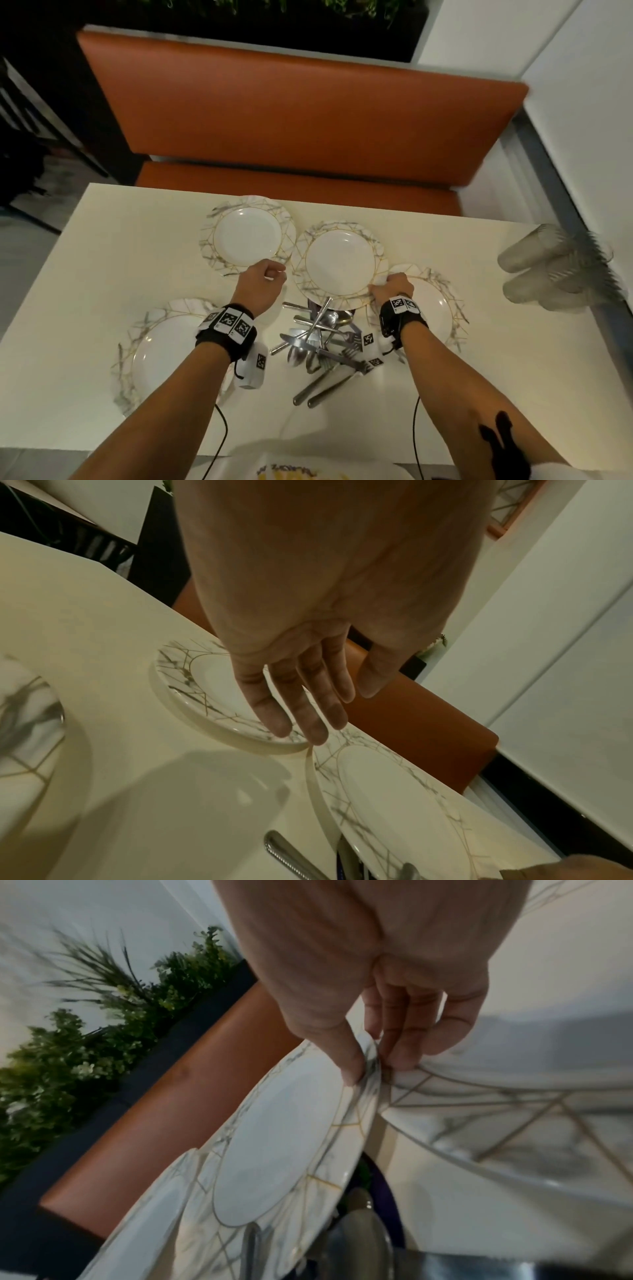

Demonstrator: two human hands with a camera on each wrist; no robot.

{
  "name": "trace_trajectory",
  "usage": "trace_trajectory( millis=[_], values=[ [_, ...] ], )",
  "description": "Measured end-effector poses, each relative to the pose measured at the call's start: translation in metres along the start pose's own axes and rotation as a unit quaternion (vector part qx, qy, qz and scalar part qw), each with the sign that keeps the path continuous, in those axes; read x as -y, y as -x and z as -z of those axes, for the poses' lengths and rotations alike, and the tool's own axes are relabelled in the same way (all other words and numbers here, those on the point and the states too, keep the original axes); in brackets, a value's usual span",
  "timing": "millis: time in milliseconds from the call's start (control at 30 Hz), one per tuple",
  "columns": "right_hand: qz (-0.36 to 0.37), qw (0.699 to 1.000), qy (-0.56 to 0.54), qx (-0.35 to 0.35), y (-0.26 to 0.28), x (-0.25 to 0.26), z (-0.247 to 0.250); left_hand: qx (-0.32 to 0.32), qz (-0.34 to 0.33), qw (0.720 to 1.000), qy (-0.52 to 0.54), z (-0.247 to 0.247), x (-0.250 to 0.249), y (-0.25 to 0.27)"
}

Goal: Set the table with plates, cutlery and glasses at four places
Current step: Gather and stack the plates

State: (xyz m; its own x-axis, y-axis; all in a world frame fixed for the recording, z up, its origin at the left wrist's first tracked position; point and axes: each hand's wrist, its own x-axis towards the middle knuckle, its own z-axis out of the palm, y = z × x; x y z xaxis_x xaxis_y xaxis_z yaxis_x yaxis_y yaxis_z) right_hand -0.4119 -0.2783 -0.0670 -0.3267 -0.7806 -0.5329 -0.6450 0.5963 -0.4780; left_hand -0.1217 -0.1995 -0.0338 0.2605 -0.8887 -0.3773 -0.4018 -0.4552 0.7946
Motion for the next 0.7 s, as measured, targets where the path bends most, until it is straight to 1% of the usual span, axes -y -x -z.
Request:
trace_trajectory(
  millis=[167, 267, 367, 467, 567, 633, 700],
  values=[
    [0.005, 1.000, -0.030, -0.002, -0.001, 0.005, 0.011, 0.009, -0.003, 1.000, 0.001, 0.005, -0.007, -0.008],
    [0.015, 0.997, -0.073, -0.029, 0.000, 0.013, 0.031, 0.017, -0.011, 1.000, 0.001, 0.002, -0.015, -0.013],
    [0.038, 0.991, -0.097, -0.088, 0.003, 0.024, 0.056, 0.023, -0.018, 1.000, -0.005, -0.002, -0.027, -0.017],
    [0.088, 0.981, -0.102, -0.142, 0.014, 0.030, 0.082, 0.025, -0.019, 0.999, -0.011, -0.008, -0.041, -0.020],
    [0.166, 0.959, -0.132, -0.187, 0.025, 0.029, 0.106, 0.020, -0.023, 1.000, -0.001, -0.019, -0.057, -0.020],
    [0.207, 0.945, -0.159, -0.195, 0.029, 0.026, 0.117, 0.020, -0.013, 0.999, 0.022, -0.028, -0.068, -0.017],
    [0.234, 0.935, -0.191, -0.186, 0.028, 0.022, 0.123, 0.028, 0.004, 0.998, 0.051, -0.038, -0.077, -0.014]
  ],
)
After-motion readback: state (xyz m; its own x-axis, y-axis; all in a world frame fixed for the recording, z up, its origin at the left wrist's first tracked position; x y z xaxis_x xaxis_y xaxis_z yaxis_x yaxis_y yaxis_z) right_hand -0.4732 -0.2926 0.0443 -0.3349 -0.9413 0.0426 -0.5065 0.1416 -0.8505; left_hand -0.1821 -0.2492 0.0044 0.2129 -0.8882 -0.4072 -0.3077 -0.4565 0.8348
